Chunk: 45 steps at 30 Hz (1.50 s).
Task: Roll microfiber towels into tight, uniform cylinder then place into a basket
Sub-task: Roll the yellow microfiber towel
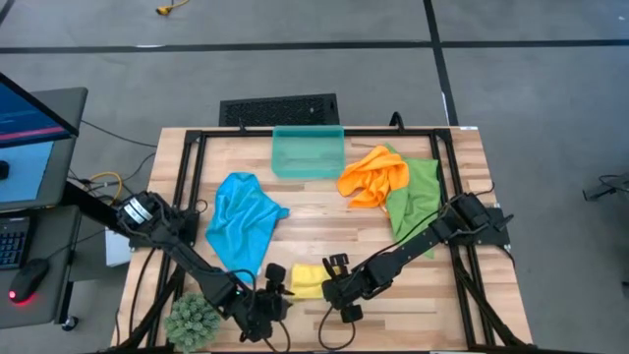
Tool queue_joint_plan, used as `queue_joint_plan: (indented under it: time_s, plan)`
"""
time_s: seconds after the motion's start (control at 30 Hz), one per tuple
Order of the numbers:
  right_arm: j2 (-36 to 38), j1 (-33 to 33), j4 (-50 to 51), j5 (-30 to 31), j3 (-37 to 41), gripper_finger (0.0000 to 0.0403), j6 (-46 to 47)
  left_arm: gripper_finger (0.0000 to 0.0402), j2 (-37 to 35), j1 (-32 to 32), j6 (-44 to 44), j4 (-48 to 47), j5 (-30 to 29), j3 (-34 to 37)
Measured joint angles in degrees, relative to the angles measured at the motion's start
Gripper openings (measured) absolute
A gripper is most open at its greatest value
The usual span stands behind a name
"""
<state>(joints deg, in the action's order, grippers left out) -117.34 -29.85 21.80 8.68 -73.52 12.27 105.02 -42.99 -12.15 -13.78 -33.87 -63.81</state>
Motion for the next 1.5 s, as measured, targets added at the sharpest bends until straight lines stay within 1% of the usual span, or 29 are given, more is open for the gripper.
queue_joint_plan:
  time_s: [0.17, 0.27, 0.37, 0.43, 0.57, 0.73, 0.83, 0.97, 1.1, 1.2, 1.33, 1.37, 1.4, 1.5]
  plan:
    - [0.0, 0.0, 0.1, 0.1, 0.0, 0.0017, 0.4, 0.0123, 3.6, 0.6, 7.2, 4.6, 0.7, -0.1]
    - [0.0, 0.0, 0.1, 0.2, 0.0, 0.0023, 1.2, 0.0123, 5.8, 1.8, 8.2, 5.0, 0.6, -0.1]
    - [0.0, 0.0, 0.2, 0.1, 0.0, 0.0025, 1.3, 0.0123, 5.8, 2.8, 5.3, 3.7, -2.2, 0.0]
    - [0.0, 0.0, 0.2, -0.3, 0.0, 0.0021, 1.3, 0.0123, 5.7, 3.2, 4.8, 3.0, -2.6, -0.1]
    - [0.0, 0.0, 0.2, -0.9, 0.0, 0.0017, 1.3, 0.0123, 6.3, 3.8, 4.5, 2.0, 1.3, -0.1]
    - [0.0, 0.0, 0.2, -1.1, 0.0, 0.0026, 1.3, 0.0123, 8.3, 5.3, 3.6, 1.1, 7.2, -0.3]
    - [0.0, 0.0, 0.2, -1.1, 0.0, 0.0025, 1.3, 0.0123, 9.6, 6.1, 2.3, 0.5, 7.5, -0.4]
    - [0.0, -0.4, 0.2, -1.1, 0.0, 0.002, 0.2, 0.0123, 9.8, 7.1, -2.4, -2.1, 7.1, -0.5]
    - [0.0, -0.9, -0.7, -0.8, 0.0, 0.0025, -2.0, 0.0122, 9.9, 7.8, -4.8, -2.8, 7.2, -0.5]
    - [0.0, -1.1, -1.3, -0.9, 0.0, 0.0028, -2.0, 0.0103, 9.9, 8.4, -5.9, -3.3, 7.0, -0.5]
    - [0.0, -1.3, -1.5, -1.2, 0.0, 0.0022, -2.2, 0.0042, 10.0, 8.8, -5.3, -3.4, 7.1, -0.4]
    - [0.0, -1.4, -1.7, -1.9, 0.0, 0.0021, -2.2, 0.0024, 10.0, 8.9, -5.2, -3.5, 7.8, -0.4]
    - [0.0, -1.5, -1.9, -2.4, 0.0, 0.002, -2.2, 0.0015, 9.9, 9.0, -5.5, -3.6, 8.7, -0.4]
    - [0.0, -1.7, -2.8, -4.0, 0.0, 0.0021, -1.7, 0.0012, 9.3, 9.2, -7.9, -3.8, 11.9, -0.3]
